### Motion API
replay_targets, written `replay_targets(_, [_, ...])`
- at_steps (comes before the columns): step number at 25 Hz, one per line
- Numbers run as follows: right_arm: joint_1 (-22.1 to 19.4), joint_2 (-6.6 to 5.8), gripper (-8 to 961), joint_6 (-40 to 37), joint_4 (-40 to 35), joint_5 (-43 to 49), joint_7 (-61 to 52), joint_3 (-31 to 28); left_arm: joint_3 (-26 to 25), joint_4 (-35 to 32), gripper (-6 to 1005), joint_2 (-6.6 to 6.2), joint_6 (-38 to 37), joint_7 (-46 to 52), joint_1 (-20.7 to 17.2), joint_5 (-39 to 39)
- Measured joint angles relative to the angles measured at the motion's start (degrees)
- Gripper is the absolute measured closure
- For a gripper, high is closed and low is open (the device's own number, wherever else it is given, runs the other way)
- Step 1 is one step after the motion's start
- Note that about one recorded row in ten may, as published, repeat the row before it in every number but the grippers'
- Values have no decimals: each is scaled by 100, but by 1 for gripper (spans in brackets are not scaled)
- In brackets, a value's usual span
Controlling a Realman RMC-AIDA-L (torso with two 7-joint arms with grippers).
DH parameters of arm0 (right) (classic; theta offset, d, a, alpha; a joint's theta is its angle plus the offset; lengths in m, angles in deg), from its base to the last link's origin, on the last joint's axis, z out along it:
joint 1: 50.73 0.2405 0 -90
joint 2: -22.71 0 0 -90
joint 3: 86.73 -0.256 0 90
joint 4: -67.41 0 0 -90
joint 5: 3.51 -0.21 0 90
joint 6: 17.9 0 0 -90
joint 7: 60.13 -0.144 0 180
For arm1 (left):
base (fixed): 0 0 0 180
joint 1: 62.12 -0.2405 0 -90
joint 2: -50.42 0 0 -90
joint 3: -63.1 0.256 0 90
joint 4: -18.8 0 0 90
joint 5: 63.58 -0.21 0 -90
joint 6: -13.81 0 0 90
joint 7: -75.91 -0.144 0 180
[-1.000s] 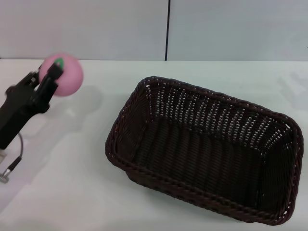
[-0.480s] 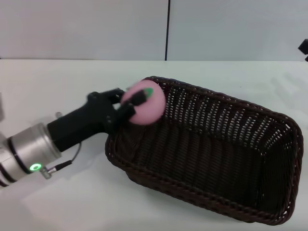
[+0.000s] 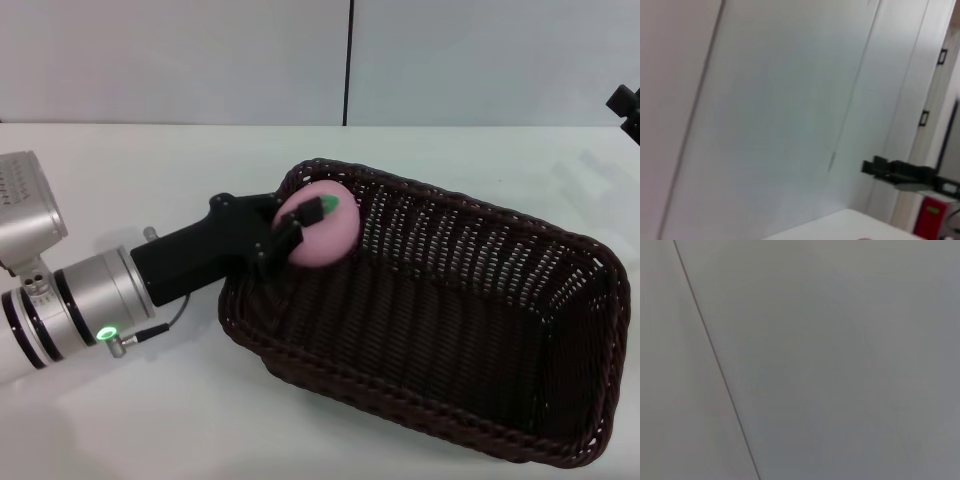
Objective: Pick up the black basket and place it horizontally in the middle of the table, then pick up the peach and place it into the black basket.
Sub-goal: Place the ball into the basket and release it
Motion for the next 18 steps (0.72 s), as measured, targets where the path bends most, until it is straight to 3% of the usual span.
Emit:
replay_targets(4, [-15,4,452,0,6,3,1,0,-21,-10,918,-5,57,-65,5,12])
replay_targets(6, [-22,9,451,-6,17,4,2,0,-198,-58,931,-21,498,-450,-19,22])
replay_targets(18, [-3,12,451,-1,91,4,3,0,-569,-295,930,-58,586,-646,-148,42])
